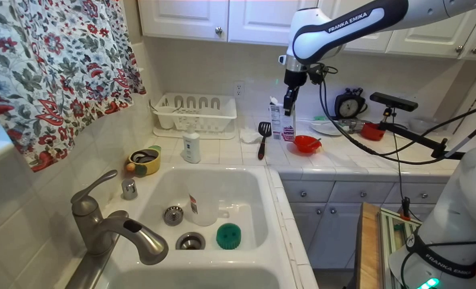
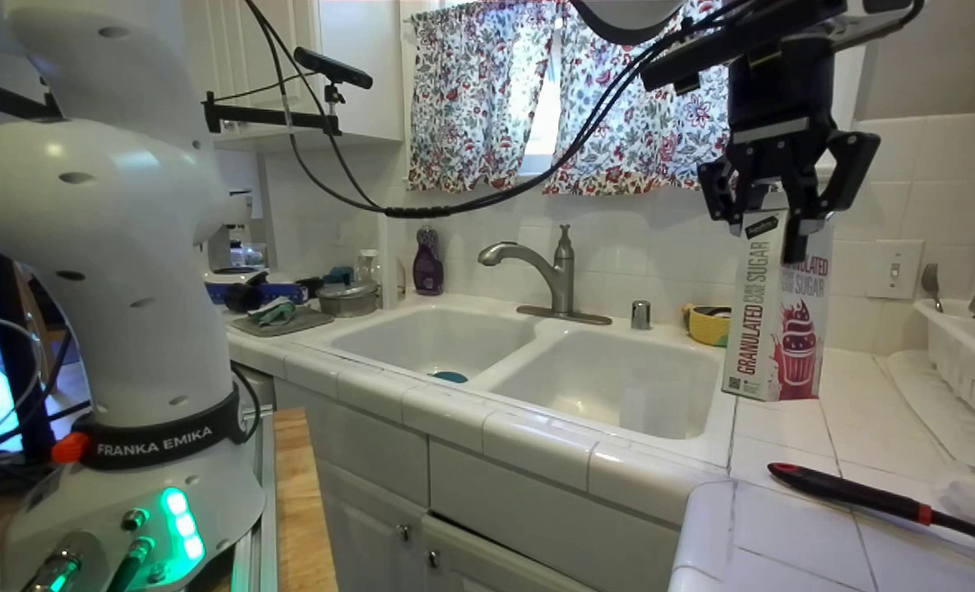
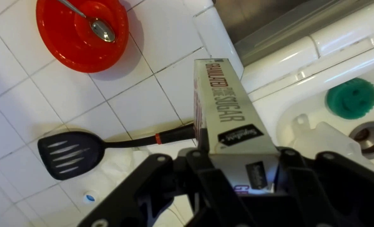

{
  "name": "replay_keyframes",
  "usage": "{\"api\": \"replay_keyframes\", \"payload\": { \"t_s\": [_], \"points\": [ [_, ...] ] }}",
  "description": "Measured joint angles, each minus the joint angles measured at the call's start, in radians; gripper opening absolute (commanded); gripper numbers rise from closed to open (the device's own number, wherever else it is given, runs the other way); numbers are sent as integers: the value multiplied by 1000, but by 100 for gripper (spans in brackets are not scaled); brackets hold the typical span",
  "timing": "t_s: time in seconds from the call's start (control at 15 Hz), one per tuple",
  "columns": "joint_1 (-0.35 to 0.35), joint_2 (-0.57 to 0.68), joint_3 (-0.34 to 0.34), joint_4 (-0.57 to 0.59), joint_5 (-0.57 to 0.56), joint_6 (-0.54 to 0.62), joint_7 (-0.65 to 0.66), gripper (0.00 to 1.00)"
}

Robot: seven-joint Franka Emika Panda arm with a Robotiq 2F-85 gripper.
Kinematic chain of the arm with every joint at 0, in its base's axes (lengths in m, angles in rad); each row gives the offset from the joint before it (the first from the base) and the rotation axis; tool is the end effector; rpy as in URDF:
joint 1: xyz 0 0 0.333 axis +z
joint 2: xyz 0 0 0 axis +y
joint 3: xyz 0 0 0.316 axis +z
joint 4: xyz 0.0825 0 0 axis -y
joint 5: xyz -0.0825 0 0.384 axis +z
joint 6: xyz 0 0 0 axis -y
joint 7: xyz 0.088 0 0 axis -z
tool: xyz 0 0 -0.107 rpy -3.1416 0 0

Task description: Pour some granulated sugar inside the sink on the right.

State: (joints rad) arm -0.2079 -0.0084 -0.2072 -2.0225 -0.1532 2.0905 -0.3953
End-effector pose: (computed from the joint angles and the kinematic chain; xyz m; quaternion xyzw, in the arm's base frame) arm 0.5078 -0.2322 0.4599 0.9967 0.0256 0.0085 0.0765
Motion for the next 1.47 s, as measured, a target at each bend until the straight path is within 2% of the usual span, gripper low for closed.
{"api": "replay_keyframes", "payload": {
  "t_s": [0.33, 0.87, 1.4, 1.47],
  "points": [
    [33, 12, 36, 39, -23, -67, -179, 9],
    [75, 30, 81, 27, -231, -72, -355, 9],
    [116, -27, 122, -127, -494, -21, -449, 9],
    [122, -41, 128, -157, -533, -4, -449, 34]
  ]
}}
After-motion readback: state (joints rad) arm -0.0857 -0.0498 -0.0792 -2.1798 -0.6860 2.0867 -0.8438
